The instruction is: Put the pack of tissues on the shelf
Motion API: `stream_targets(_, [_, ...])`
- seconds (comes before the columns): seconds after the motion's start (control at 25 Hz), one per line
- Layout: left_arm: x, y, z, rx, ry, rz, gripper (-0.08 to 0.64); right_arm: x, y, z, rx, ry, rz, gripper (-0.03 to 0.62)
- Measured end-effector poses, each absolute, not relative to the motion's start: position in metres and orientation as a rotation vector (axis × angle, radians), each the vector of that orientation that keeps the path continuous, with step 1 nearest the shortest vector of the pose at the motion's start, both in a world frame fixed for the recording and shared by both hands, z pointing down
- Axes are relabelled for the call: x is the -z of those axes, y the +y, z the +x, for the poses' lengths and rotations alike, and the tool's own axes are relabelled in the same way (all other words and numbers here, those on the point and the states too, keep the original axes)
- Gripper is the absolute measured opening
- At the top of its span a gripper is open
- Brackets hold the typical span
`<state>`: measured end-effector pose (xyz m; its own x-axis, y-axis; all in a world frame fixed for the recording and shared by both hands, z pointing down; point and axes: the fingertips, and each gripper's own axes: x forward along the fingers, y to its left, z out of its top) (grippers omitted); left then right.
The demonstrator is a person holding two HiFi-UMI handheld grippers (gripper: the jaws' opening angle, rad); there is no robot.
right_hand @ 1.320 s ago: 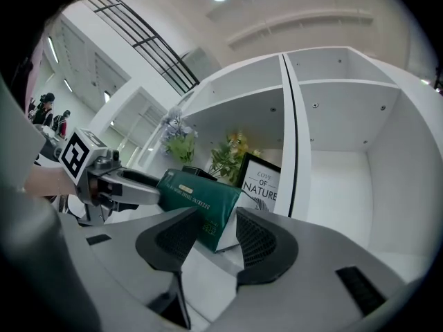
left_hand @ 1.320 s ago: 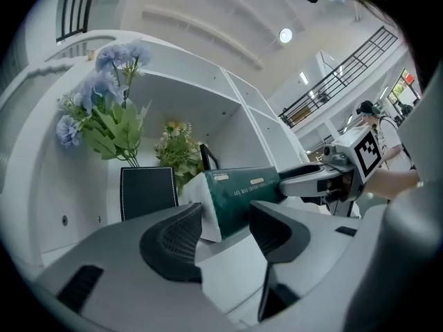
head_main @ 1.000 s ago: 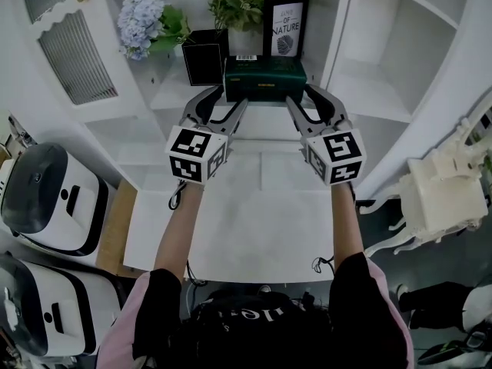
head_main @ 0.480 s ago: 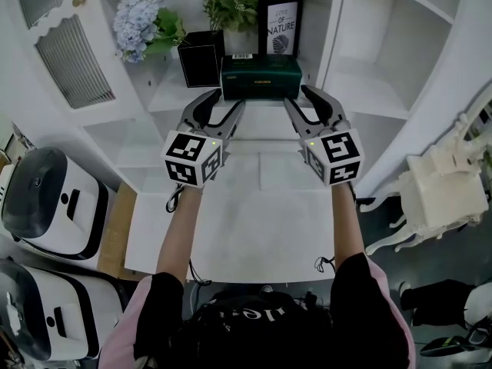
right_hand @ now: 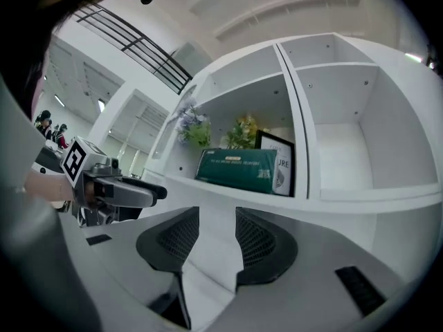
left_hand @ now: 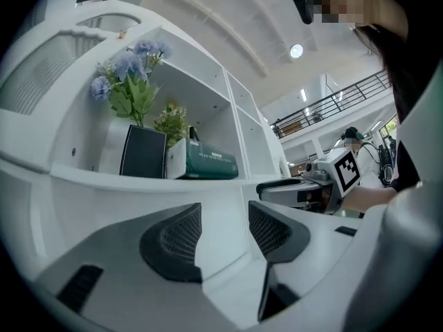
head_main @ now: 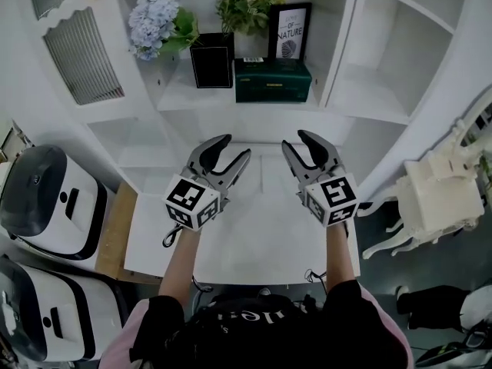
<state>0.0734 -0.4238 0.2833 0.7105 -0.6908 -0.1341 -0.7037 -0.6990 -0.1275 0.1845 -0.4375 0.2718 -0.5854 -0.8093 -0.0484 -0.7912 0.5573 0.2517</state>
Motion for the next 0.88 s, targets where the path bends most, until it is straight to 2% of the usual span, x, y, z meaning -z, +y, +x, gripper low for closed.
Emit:
stream_targets(0.48, [-0.408, -0.34, 0.018, 0.022, 1.126, -2.978, 0.221, -0.396, -0.37, 0.118, 0.017, -2.682, 1.29, 0.187])
stream_targets(0.88, [-0.458, -0.263, -0.041, 0.07, 1.122, -3.095, 0.221, -0.443, -0.3, 0.058, -0.146, -2.661, 1.297, 0.17])
